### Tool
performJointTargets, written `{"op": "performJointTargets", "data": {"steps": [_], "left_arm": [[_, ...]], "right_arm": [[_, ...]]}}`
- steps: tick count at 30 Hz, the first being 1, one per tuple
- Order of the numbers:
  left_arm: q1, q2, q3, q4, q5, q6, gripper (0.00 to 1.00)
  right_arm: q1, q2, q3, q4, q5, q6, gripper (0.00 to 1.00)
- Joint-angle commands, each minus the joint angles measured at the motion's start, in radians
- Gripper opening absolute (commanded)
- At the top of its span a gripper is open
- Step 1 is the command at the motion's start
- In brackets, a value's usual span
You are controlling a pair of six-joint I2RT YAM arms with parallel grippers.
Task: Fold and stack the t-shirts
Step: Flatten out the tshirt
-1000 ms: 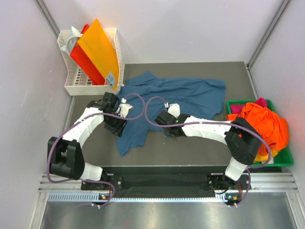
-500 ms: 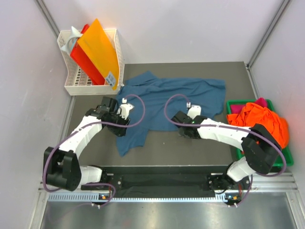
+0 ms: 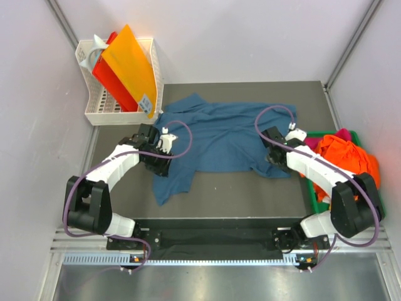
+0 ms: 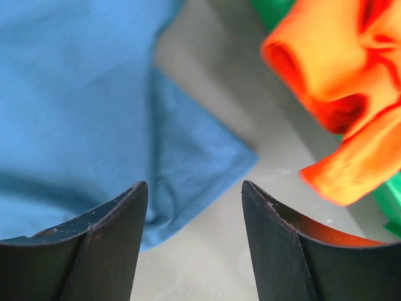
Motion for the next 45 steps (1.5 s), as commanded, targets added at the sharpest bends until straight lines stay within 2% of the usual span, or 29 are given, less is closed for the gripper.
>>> {"op": "performJointTargets", "data": {"steps": [1,8,15,26,35,39,41,44,45], "left_arm": [[-0.004,-0.026,0.037,0.037,0.016,-0.023,0.43],[-0.004,-0.023,0.054,0.037,0.005,-0.030,0.43],[-0.004,-0.017,0.056,0.033,-0.010,-0.030,0.43],[-0.004,-0.011,0.057,0.040,-0.019,-0.043,0.43],[-0.004,-0.014,0.050,0.031,-0.025,-0.048,0.42],[-0.004,-0.015,0.046,0.030,-0.032,-0.049,0.41],[-0.004,-0.015,0.046,0.031,-0.033,-0.053,0.41],[-0.004,-0.014,0.046,0.033,-0.032,-0.054,0.41],[-0.004,-0.012,0.046,0.034,-0.030,-0.056,0.41]], "right_arm": [[-0.035,0.009,0.001,-0.036,-0.003,0.036,0.62],[-0.035,0.065,-0.031,-0.013,-0.040,0.118,0.61],[-0.049,0.108,-0.042,-0.027,-0.026,0.130,0.61],[-0.147,0.147,-0.084,0.031,-0.020,0.084,0.60],[-0.163,0.188,-0.093,0.097,-0.040,0.056,0.56],[-0.163,0.222,-0.091,0.099,-0.043,0.038,0.38],[-0.163,0.223,-0.090,0.096,-0.051,0.030,0.36],[-0.163,0.219,-0.096,0.094,-0.052,0.027,0.22],[-0.161,0.217,-0.097,0.094,-0.051,0.029,0.06]]}}
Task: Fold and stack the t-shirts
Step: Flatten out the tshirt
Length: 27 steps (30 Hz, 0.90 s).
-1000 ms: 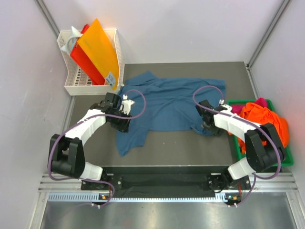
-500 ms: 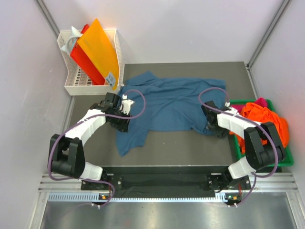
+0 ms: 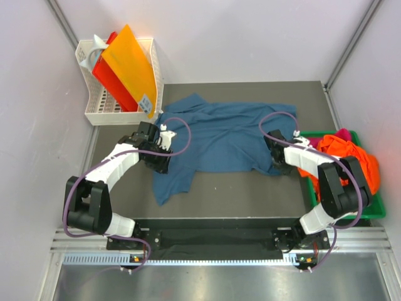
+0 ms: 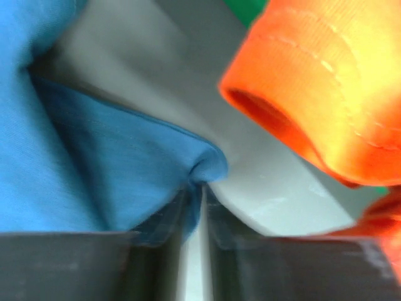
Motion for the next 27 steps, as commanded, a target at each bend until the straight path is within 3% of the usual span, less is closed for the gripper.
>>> {"op": "performJointTargets", "data": {"steps": [1,8,15,19,20,23,27], "left_arm": [[-0.004,-0.012,0.023,0.023,0.003,-0.015,0.41],[-0.004,-0.008,0.027,0.027,0.007,-0.024,0.41],[-0.004,-0.024,0.035,0.017,-0.025,-0.038,0.41],[-0.004,-0.024,0.078,-0.060,-0.091,0.074,0.44],[-0.004,-0.031,0.078,-0.083,-0.120,0.100,0.49],[-0.004,-0.054,0.058,-0.146,-0.151,0.224,0.75],[-0.004,-0.075,0.029,-0.225,-0.146,0.298,0.75]], "right_arm": [[-0.025,0.046,-0.038,0.002,-0.011,-0.008,0.00],[-0.023,0.015,-0.058,0.002,-0.021,-0.005,0.00],[0.008,-0.121,-0.130,-0.004,-0.043,0.016,0.00],[0.024,-0.155,-0.123,-0.027,-0.031,0.009,0.00],[0.031,-0.159,-0.114,-0.036,-0.023,0.005,0.00],[0.037,-0.166,-0.095,-0.045,-0.014,-0.005,0.00],[0.054,-0.164,-0.075,-0.048,-0.009,-0.011,0.00]]}}
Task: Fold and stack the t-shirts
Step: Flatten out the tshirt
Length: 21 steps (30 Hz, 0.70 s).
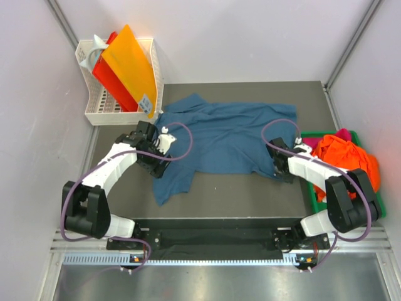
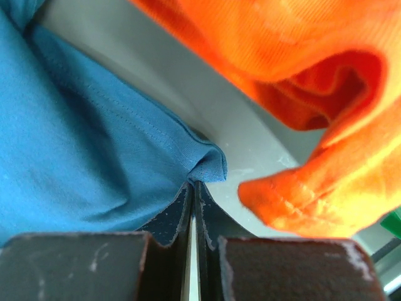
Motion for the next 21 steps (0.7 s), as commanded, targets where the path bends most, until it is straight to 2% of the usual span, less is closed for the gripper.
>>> {"op": "performJointTargets", "data": {"steps": [1,6,10,14,21], "left_arm": [[-0.004,-0.053,-0.009,-0.137,-0.019,0.137,0.75],[-0.004,-0.045,0.032,-0.259,0.003,0.139,0.75],[-0.003,0.008,0.075,-0.336,0.064,0.082,0.71],[-0.003,0.073,0.101,-0.297,0.121,-0.005,0.71],[0.017,0.165,0.221,-0.200,0.213,-0.276,0.71]], "right_arm": [[0.024,-0.029,0.045,-0.038,0.015,-0.012,0.00],[0.046,-0.009,0.076,-0.044,0.024,-0.018,0.00],[0.058,0.014,0.091,-0.036,0.024,-0.015,0.00],[0.087,0.042,0.105,-0.032,0.024,-0.008,0.00],[0.109,0.056,0.122,-0.035,0.038,-0.005,0.00]]}}
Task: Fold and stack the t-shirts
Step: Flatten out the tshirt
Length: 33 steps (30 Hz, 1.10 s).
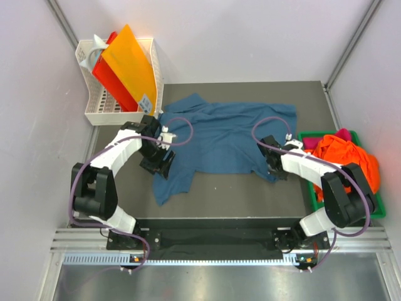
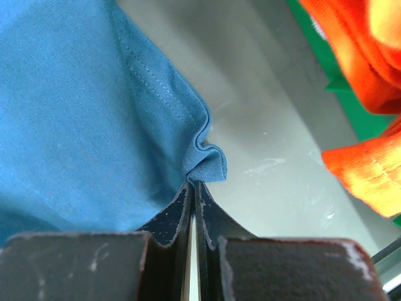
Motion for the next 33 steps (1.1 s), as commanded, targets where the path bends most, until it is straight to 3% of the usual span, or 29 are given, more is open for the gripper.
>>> {"op": "performJointTargets", "data": {"steps": [1,5,6,8,9,12,16,22,29,33], "left_arm": [[0.009,0.027,0.077,0.071,0.099,-0.213,0.70],[0.030,0.020,0.031,0.128,0.122,-0.351,0.59],[0.036,0.012,-0.007,0.166,0.123,-0.404,0.53],[0.055,-0.027,-0.044,0.203,0.125,-0.440,0.52],[0.061,-0.070,-0.081,0.244,0.135,-0.461,0.58],[0.064,-0.181,-0.152,0.335,0.122,-0.497,0.63],[0.066,-0.242,-0.193,0.432,0.099,-0.523,0.76],[0.086,-0.269,-0.276,0.582,-0.084,-0.592,0.80],[0.107,-0.319,-0.357,0.716,-0.130,-0.581,0.81],[0.113,-0.348,-0.380,0.815,-0.226,-0.540,0.83]], "right_arm": [[0.016,0.004,0.051,0.000,0.024,0.009,0.00],[0.018,0.000,0.051,-0.002,0.030,0.006,0.00],[0.018,0.000,0.049,-0.005,0.030,0.006,0.00],[0.018,-0.004,0.043,-0.003,0.038,0.004,0.00],[0.018,-0.005,0.039,-0.002,0.039,0.004,0.00],[0.021,-0.008,0.023,0.002,0.039,0.006,0.00],[0.035,-0.005,0.009,0.008,0.044,0.012,0.00],[0.053,0.007,0.008,0.011,0.045,0.015,0.00],[0.068,0.012,0.017,0.018,0.047,-0.029,0.00],[0.067,0.015,0.028,0.040,0.062,-0.069,0.00]]}}
